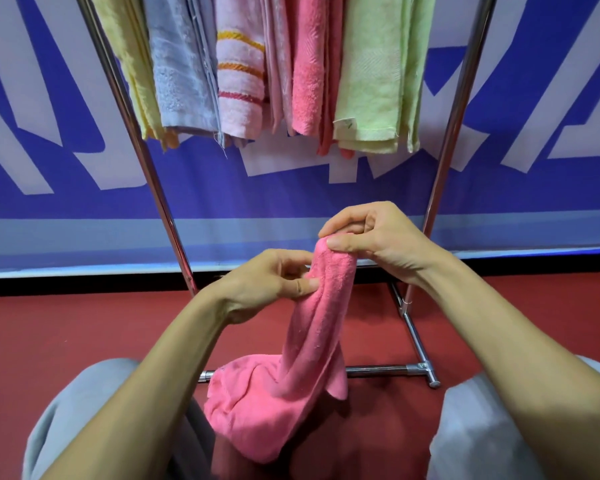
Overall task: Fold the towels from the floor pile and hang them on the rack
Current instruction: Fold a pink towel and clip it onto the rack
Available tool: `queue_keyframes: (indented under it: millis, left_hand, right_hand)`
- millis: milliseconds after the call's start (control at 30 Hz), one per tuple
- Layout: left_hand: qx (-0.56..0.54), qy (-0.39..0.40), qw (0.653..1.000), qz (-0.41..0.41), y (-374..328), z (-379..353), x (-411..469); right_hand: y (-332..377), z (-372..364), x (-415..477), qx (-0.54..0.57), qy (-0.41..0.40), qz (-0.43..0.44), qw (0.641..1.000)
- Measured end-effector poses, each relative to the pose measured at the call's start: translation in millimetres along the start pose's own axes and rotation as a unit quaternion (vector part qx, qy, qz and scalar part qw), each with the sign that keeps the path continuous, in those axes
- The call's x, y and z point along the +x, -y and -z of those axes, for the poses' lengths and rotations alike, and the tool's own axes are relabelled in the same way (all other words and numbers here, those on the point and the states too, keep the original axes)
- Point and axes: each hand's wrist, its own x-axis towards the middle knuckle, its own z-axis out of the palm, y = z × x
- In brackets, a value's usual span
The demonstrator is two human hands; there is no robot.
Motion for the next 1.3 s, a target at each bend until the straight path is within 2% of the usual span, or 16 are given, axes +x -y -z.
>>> queue_keyframes:
  millis: [100, 267, 400, 500, 633, 767, 900, 1033, 1100, 1167, 1233, 1300]
  left_hand:
    - [0.016, -0.006, 1.0, 0.002, -1.0, -3.3, 0.1]
    - [0.043, -0.143, 0.989, -0.01, -0.3, -2.8, 3.8]
    - [0.096, -0.187, 0.977, -0.024, 4.4, 0.4, 5.5]
    - [0.065, -0.159, 0.984, -0.04, -0.7, -4.5, 4.0]
    - [0.019, -0.112, 0.991, -0.066, -5.6, -8.2, 3.4]
    - [0.026, -0.065, 0.996, -0.051, -2.6, -4.0, 3.7]
    - [0.083, -0.055, 0.995, -0.017, 6.0, -2.9, 6.3]
    - [0.155, -0.056, 0.986, 0.017, 13.1, 1.2, 6.6]
    - [0.255, -0.034, 0.966, 0.034, 15.5, 2.9, 6.7]
    - [0.366, -0.026, 0.929, 0.054, 16.2, 2.6, 7.0]
    - [0.407, -0.041, 0.91, 0.073, 16.3, 3.8, 7.7]
    - [0.4, -0.07, 0.91, 0.086, 16.0, 4.9, 7.5]
  right_hand:
    - [-0.6, 2.8, -1.3, -0.005, -0.022, -0.016, 1.0]
    - [-4.6, 6.4, 0.5, -0.029, -0.098, -0.028, 0.994]
    - [-9.0, 3.7, 2.9, -0.103, -0.129, -0.016, 0.986]
    - [-9.0, 3.2, 3.0, -0.131, -0.165, 0.004, 0.978]
    - [-2.0, 4.3, 2.6, -0.052, -0.2, 0.011, 0.978]
    - [-0.1, 9.0, 3.1, 0.002, -0.228, -0.007, 0.974]
    - [0.1, 13.0, 4.5, 0.058, -0.272, -0.021, 0.96]
    - [3.7, 19.7, 4.1, 0.131, -0.339, -0.035, 0.931]
    - [4.0, 23.9, 3.5, 0.154, -0.368, -0.042, 0.916]
    - [3.2, 28.2, 3.4, 0.162, -0.389, -0.048, 0.906]
    - [0.7, 31.4, 4.4, 0.141, -0.409, -0.047, 0.901]
    - [-4.8, 34.5, 6.5, 0.084, -0.425, -0.045, 0.9]
